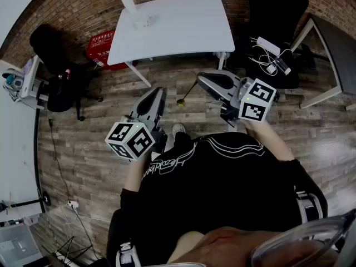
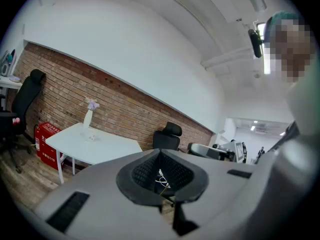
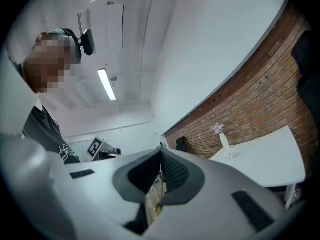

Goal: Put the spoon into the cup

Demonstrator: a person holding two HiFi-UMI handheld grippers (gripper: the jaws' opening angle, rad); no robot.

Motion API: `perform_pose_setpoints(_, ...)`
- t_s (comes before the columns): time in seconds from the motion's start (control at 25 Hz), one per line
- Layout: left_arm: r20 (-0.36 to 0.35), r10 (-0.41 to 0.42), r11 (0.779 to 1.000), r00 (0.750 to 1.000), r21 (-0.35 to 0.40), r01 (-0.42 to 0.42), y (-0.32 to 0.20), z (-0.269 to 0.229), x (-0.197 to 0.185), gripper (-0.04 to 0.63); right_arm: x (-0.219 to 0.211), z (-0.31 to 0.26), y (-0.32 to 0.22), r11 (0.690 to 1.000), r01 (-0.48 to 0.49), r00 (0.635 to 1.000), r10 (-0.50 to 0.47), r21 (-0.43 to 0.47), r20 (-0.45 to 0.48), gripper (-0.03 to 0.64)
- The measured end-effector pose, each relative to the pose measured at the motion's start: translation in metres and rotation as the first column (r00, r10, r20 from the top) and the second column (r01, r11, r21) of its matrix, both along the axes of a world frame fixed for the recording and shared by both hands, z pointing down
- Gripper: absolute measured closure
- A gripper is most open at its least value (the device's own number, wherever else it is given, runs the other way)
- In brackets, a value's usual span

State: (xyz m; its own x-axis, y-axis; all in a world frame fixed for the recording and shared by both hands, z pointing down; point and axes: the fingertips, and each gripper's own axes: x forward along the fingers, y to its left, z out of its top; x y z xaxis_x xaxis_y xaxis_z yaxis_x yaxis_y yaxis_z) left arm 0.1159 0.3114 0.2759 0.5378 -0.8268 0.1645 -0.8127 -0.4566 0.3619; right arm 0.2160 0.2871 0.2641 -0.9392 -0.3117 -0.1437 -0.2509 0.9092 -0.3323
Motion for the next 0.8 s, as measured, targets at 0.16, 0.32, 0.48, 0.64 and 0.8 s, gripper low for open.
perform_pose_setpoints(0.16,0.004,0.001,1.000,1.000,-0.002,-0.001,0.002,-0.002,0.004,0.588,0.002,-0.003,0.002,1.000,0.002,1.000,-0.002,0.009,0.002,0.618)
perform_pose_setpoints(0.32,0.029,-0.006,1.000,1.000,-0.004,0.006,0.003,-0.003,0.005,0.588,0.002,-0.005,0.003,0.999,0.013,1.000,-0.012,0.030,-0.004,0.618)
perform_pose_setpoints(0.48,0.051,-0.010,1.000,0.999,0.001,0.010,0.004,-0.006,0.005,0.588,0.001,-0.003,0.003,1.000,0.020,1.000,-0.020,0.012,-0.002,0.618)
perform_pose_setpoints(0.64,0.046,-0.019,1.000,0.999,-0.001,0.019,0.003,-0.002,0.003,0.588,0.000,0.001,0.002,0.999,0.036,0.999,-0.036,0.007,0.001,0.617)
perform_pose_setpoints(0.8,0.034,-0.025,1.000,0.999,-0.006,0.025,-0.001,0.008,-0.003,0.588,0.002,0.013,-0.002,1.000,0.012,1.000,-0.012,-0.013,-0.006,0.618)
